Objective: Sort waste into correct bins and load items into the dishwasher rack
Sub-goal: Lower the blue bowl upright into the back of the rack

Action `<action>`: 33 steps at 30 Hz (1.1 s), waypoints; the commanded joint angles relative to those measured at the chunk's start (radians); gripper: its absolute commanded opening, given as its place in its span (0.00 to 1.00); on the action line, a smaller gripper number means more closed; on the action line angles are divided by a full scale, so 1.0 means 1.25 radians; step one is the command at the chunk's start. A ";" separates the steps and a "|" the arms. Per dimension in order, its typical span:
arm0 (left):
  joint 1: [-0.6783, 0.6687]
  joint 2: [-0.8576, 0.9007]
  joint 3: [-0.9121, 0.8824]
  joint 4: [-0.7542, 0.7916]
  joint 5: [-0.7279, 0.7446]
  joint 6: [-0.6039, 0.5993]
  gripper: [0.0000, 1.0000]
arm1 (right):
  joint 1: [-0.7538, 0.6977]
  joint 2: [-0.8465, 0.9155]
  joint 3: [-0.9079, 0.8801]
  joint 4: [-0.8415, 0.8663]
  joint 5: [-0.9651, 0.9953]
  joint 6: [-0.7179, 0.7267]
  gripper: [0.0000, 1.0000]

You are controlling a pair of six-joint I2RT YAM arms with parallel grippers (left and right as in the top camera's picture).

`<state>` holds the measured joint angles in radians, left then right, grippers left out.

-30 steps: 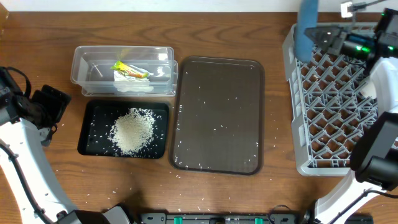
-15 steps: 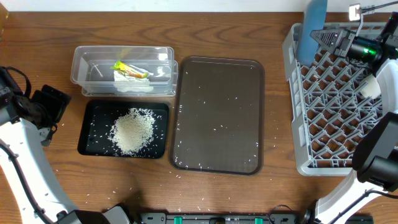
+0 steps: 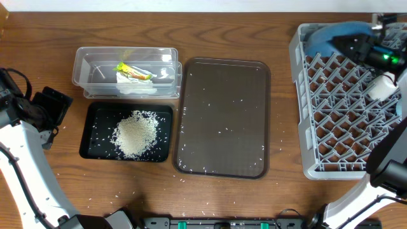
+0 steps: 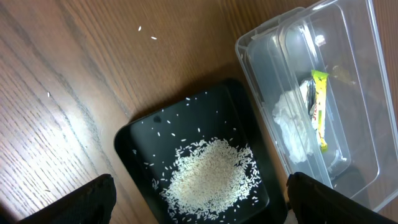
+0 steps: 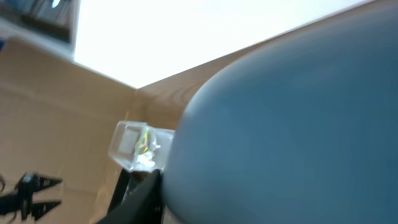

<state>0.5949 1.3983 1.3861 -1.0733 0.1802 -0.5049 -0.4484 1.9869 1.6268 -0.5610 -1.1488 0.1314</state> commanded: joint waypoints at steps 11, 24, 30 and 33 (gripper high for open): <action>0.004 -0.005 0.010 -0.002 -0.002 -0.004 0.91 | -0.034 -0.106 -0.003 -0.152 0.169 0.002 0.47; 0.004 -0.005 0.010 0.004 -0.002 -0.005 0.91 | 0.008 -0.267 -0.003 -0.271 0.435 -0.025 0.44; 0.004 -0.005 0.010 0.006 -0.002 -0.005 0.91 | 0.074 -0.218 -0.003 -0.035 0.556 0.024 0.15; 0.004 -0.005 0.010 0.006 -0.002 -0.005 0.91 | 0.110 -0.174 -0.003 0.056 0.605 0.024 0.07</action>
<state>0.5949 1.3983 1.3861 -1.0660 0.1802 -0.5049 -0.3508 1.7161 1.6245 -0.5293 -0.4992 0.1471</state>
